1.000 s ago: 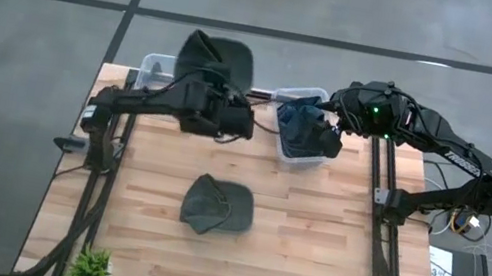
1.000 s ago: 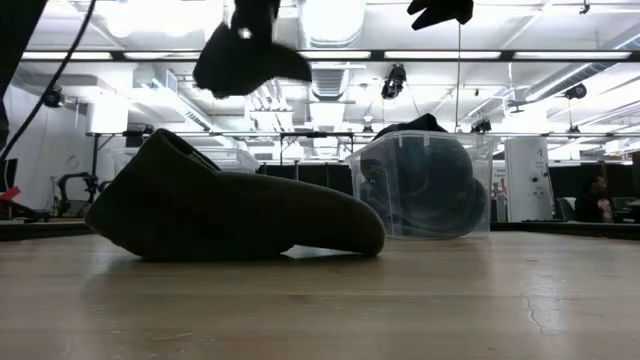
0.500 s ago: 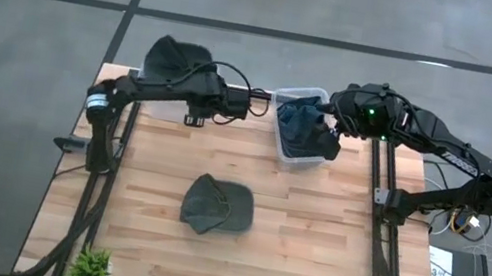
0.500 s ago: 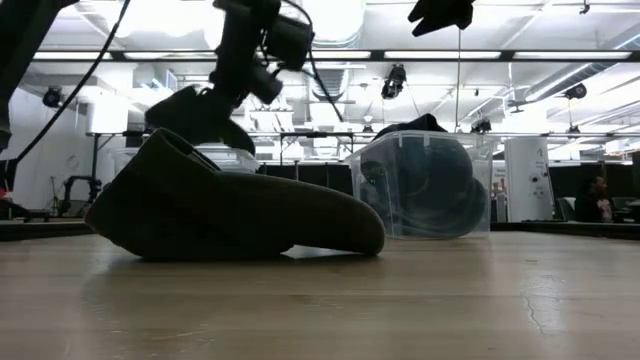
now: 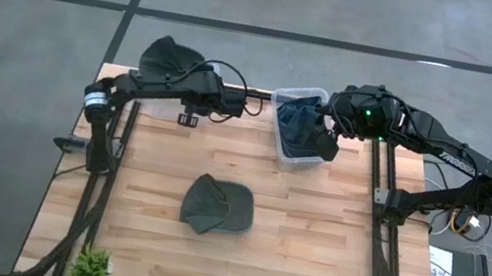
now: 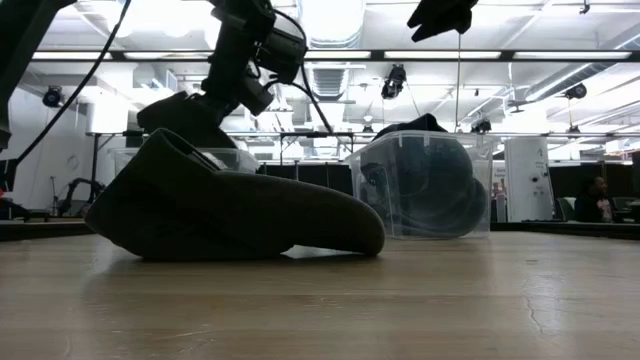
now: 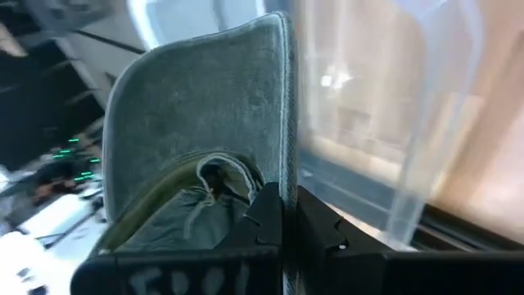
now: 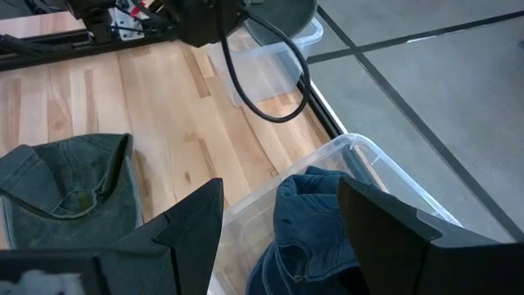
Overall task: Pick & Place hat
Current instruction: Put the top gray cap into the left transparent bin, then put the gray cap into the left transparent bin
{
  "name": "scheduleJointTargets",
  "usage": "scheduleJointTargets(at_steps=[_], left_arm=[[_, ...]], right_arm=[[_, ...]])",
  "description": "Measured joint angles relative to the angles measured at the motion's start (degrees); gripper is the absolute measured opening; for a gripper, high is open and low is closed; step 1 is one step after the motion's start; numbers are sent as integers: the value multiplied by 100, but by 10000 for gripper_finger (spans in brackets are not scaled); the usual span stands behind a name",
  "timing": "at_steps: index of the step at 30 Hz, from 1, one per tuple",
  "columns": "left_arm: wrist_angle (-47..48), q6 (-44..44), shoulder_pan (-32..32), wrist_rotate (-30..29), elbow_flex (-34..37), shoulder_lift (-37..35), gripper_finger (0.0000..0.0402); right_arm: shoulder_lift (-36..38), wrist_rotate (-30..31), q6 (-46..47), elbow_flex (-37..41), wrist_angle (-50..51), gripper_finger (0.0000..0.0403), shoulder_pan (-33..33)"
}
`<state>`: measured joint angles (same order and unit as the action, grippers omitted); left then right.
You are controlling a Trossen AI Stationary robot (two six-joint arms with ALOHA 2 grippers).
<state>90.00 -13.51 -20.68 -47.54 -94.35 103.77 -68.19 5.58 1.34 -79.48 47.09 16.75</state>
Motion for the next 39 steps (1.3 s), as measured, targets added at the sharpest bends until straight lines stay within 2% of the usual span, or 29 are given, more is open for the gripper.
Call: scheduleJointTargets(at_steps=[5, 8, 14, 23, 29, 35, 39], left_arm=[[1, 44, -103, 778, 0, 0, 17], [-74, 157, -140, 884, 0, 0, 20], [-257, 310, -162, 341, -9, 0, 43], [-295, 371, -159, 132, -9, 0, 133], [9, 554, -53, -611, -63, -15, 152], [4, 820, 240, 137, -291, -194, 153], [3, 1129, 588, 1115, -571, -368, 153]], right_arm=[[1, -2, 17, 0, 0, 233, 0], [1, 0, 15, 0, -2, 233, -2], [7, 0, 13, 0, -13, 233, 0], [7, -2, 15, 0, -9, 233, -1], [7, -2, 13, 0, -9, 233, 0], [7, -2, 8, 2, -9, 233, 0], [7, -2, 5, 2, -11, 233, 0]])
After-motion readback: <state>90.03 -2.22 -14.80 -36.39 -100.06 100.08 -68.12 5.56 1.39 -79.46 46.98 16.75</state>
